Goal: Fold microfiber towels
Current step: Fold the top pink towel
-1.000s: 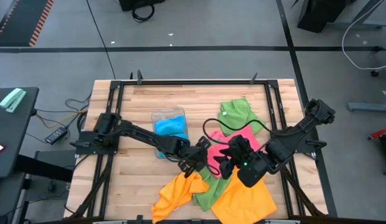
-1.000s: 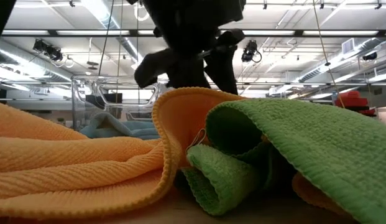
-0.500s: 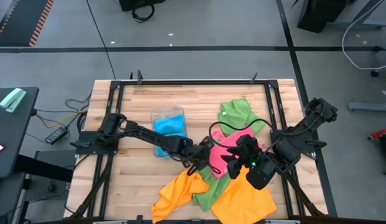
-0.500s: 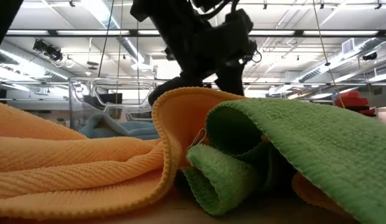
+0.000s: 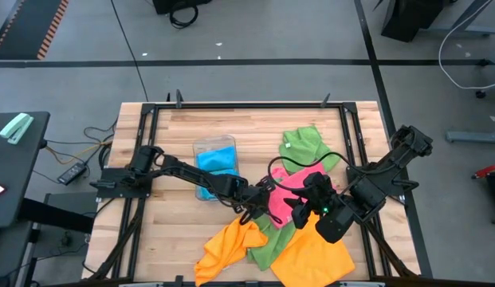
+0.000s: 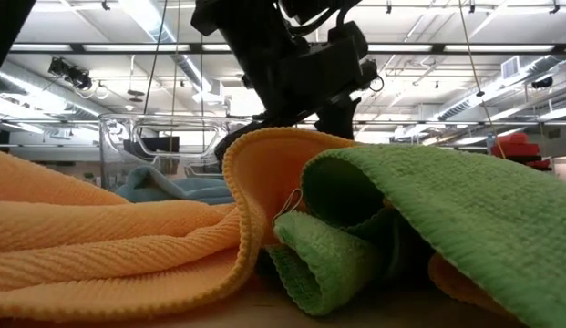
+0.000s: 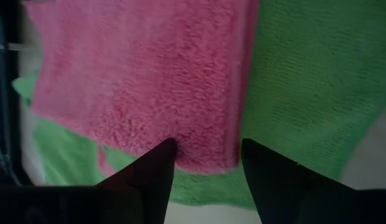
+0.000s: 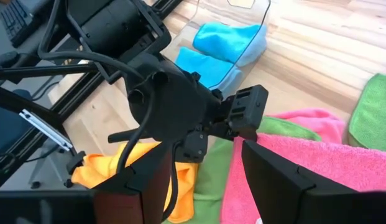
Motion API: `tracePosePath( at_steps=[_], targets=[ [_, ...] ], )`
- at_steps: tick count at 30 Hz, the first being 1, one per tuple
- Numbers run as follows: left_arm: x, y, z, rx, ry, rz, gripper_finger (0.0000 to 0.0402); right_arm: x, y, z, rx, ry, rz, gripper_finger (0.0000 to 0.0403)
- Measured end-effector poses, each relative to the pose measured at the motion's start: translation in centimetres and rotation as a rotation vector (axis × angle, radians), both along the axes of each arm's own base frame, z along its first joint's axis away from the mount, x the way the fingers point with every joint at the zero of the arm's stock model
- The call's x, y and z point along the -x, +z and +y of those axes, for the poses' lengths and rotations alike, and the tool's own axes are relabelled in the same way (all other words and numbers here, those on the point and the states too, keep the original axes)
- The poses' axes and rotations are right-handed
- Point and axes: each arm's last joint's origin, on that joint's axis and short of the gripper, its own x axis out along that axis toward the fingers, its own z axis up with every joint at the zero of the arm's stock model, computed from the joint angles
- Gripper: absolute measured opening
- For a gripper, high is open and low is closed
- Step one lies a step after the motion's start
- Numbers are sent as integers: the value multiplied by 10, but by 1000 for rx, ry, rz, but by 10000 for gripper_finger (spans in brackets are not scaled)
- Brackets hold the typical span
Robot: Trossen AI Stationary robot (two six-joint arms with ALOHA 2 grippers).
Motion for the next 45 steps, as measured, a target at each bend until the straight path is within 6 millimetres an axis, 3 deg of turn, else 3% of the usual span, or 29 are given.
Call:
tracePosePath(
  at_steps=[14, 25, 30, 37, 40, 45],
  targets=[
    [-2, -3, 1, -19, 18, -13, 172, 0, 1, -1, 20, -21, -24, 204],
    [6, -4, -5, 16, 70, 35, 61, 1, -1, 0, -14, 7, 23, 204],
    [12, 13, -3, 89, 87, 37, 12, 4, -5, 1, -91, 47, 119, 204],
    [17, 35, 11, 296, 149, 29, 45, 15, -9, 2, -74, 90, 232, 204],
    [19, 40, 15, 351, 186, 35, 49, 19, -21, 3, -66, 85, 263, 203],
    [21, 45, 18, 431, 237, 59, 22, 17, -56, 10, -99, 81, 219, 202]
  ],
)
